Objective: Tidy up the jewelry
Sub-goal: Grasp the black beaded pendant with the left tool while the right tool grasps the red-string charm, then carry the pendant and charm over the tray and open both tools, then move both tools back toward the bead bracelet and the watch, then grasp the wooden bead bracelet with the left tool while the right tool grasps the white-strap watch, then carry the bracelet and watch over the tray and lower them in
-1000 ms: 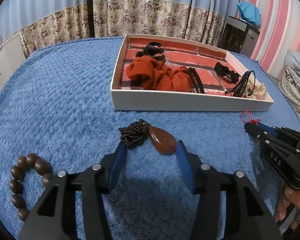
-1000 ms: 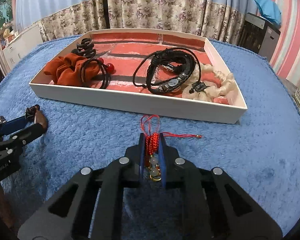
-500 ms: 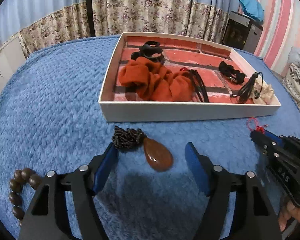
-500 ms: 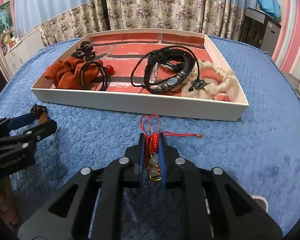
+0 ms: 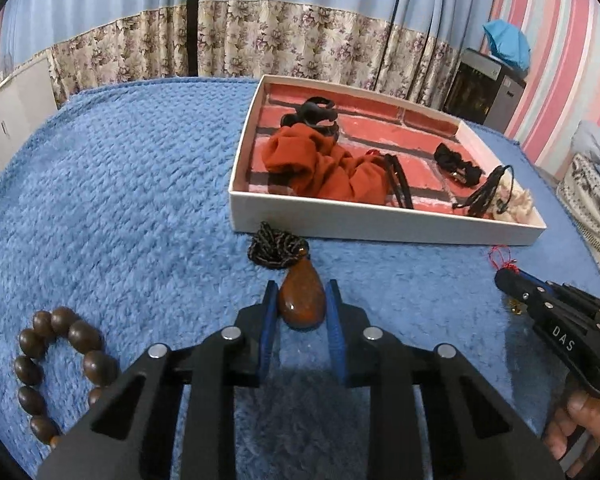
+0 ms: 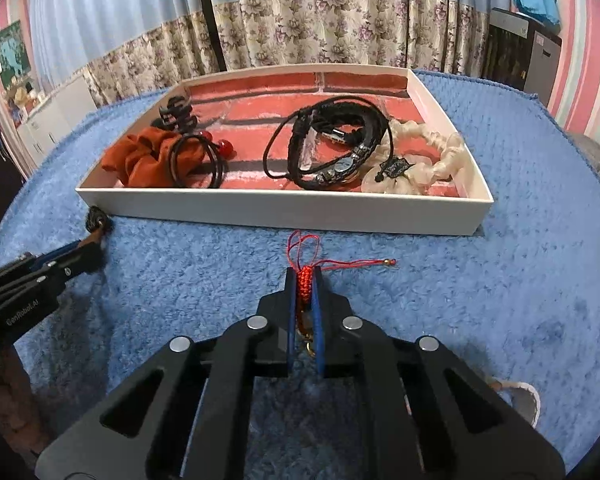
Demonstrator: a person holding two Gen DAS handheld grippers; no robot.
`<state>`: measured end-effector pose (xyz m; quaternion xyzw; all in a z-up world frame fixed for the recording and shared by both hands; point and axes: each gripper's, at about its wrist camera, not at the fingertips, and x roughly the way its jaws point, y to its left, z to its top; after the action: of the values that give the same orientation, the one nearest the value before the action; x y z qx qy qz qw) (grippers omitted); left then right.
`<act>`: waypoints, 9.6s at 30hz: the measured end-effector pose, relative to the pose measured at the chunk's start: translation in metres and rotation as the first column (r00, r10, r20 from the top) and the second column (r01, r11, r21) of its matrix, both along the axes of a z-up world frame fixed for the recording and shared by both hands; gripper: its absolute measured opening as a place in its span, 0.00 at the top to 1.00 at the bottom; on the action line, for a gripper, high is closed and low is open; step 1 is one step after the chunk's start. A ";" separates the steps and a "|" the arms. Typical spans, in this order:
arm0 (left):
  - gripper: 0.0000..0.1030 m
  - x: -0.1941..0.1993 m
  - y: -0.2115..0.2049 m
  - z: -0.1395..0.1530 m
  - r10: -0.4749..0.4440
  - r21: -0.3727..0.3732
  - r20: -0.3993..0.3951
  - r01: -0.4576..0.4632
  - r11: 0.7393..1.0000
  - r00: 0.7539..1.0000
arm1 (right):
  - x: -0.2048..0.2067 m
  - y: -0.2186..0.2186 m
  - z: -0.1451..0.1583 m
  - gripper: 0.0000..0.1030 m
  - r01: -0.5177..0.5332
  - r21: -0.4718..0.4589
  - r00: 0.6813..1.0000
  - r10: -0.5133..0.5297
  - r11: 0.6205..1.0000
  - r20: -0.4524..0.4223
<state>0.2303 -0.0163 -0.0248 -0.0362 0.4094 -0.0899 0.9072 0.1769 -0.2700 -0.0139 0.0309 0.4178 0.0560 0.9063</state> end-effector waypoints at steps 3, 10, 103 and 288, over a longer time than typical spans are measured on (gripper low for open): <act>0.76 -0.006 0.000 0.006 -0.006 -0.005 0.021 0.006 1.000 1.000 | -0.006 -0.001 0.005 0.92 -0.002 0.011 1.000 0.002 1.000 0.013; 0.76 -0.011 0.006 0.023 0.012 -0.022 0.059 -0.010 1.000 0.998 | -0.015 -0.003 0.023 0.92 -0.008 0.032 0.998 0.006 0.999 0.058; 0.76 0.121 -0.056 0.017 -0.014 0.075 0.109 0.005 0.997 0.994 | 0.114 -0.013 0.041 0.91 -0.040 -0.014 0.992 0.041 0.999 0.123; 0.81 0.084 -0.043 0.085 -0.062 0.001 0.245 0.064 0.998 0.968 | 0.105 -0.026 0.107 0.91 0.014 -0.031 0.971 -0.007 0.999 0.238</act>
<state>0.3143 -0.0592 0.0605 -0.0150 0.2949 -0.1239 0.9473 0.2818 -0.2958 0.0930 0.0114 0.3068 0.0478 0.9505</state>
